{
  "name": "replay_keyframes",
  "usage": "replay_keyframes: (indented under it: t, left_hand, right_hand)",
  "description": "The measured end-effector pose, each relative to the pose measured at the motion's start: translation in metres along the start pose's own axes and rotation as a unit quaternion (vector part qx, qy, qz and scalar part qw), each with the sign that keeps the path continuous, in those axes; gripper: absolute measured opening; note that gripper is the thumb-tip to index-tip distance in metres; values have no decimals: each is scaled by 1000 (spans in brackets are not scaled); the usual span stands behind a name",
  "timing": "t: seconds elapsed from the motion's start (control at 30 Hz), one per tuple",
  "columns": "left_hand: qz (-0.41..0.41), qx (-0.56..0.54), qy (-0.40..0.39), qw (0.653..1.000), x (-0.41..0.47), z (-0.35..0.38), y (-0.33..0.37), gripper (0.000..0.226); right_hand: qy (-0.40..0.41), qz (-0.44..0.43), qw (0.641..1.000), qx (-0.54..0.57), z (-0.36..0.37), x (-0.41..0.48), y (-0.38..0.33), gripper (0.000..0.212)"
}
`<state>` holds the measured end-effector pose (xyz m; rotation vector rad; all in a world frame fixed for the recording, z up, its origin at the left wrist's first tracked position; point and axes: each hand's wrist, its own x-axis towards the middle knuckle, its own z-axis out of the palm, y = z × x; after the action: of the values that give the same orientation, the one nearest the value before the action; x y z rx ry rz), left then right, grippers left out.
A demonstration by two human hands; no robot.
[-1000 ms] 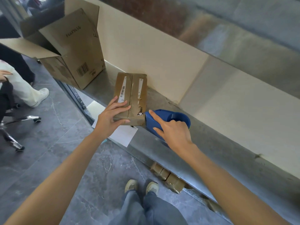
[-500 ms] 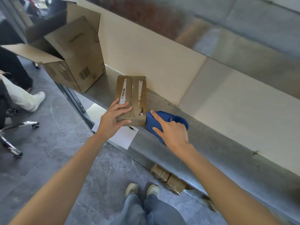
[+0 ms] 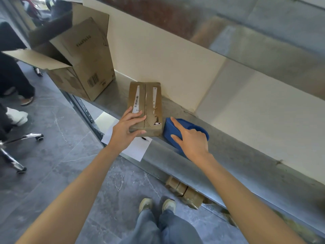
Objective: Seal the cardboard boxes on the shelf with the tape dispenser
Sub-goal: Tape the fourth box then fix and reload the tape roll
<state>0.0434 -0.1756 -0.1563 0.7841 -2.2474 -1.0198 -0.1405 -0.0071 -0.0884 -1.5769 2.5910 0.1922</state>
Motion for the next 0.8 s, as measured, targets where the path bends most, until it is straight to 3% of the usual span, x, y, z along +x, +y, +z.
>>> replay_keyframes:
  t: [0.1,0.47,0.8]
  left_hand:
    - [-1,1,-6,1000,-1,0,0,57]
    - [2,-6,13,1000,-1,0,-1,58]
    - [-31,-13,3,999,4,-4,9,60]
  right_hand:
    - [8,-16,1000,-13,5,10,-2,60]
    - [12,36,974,222,17,34,51,72]
    - [-22,-29,980,195,17,52,85,69]
